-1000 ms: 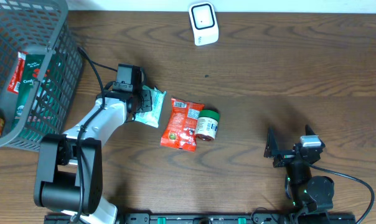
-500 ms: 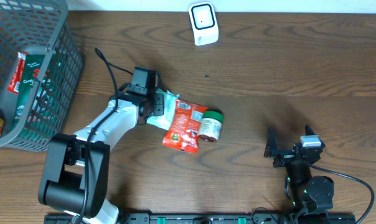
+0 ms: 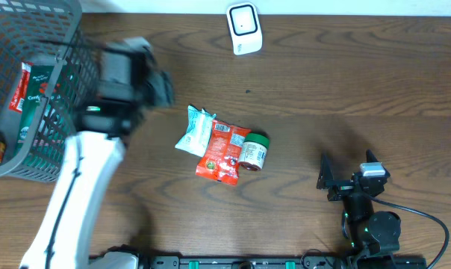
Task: Scan the item barcode
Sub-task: 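Swing the left gripper back into the basket toward the green glove pack, then grasp the green 3M glove pack and lift it out with left gripper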
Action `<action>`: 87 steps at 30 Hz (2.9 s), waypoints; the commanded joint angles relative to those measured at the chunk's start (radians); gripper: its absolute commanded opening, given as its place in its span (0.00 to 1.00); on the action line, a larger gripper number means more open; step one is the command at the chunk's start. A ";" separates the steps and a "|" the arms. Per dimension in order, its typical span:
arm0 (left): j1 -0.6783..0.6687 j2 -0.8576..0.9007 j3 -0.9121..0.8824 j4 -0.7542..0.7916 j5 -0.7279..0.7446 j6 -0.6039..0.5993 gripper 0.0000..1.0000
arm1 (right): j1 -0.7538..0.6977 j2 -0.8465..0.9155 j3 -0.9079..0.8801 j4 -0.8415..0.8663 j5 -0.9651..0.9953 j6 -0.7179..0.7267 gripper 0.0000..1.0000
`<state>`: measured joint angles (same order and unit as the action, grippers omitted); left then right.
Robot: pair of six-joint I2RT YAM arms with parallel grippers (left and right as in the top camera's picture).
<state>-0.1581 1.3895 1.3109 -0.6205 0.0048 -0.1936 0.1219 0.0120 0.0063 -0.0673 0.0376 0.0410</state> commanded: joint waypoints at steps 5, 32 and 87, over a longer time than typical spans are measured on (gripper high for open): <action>0.260 -0.016 0.389 -0.149 -0.103 0.024 0.76 | -0.004 -0.005 -0.001 -0.005 0.002 -0.008 0.99; 0.798 0.534 0.390 -0.183 0.014 0.302 0.98 | -0.004 -0.005 -0.001 -0.004 0.002 -0.008 0.99; 0.769 0.646 0.410 -0.091 0.185 0.413 0.93 | -0.004 -0.005 -0.001 -0.005 0.002 -0.008 0.99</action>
<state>0.6113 2.0026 1.7172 -0.7261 0.1856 0.1585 0.1219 0.0120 0.0063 -0.0677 0.0376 0.0410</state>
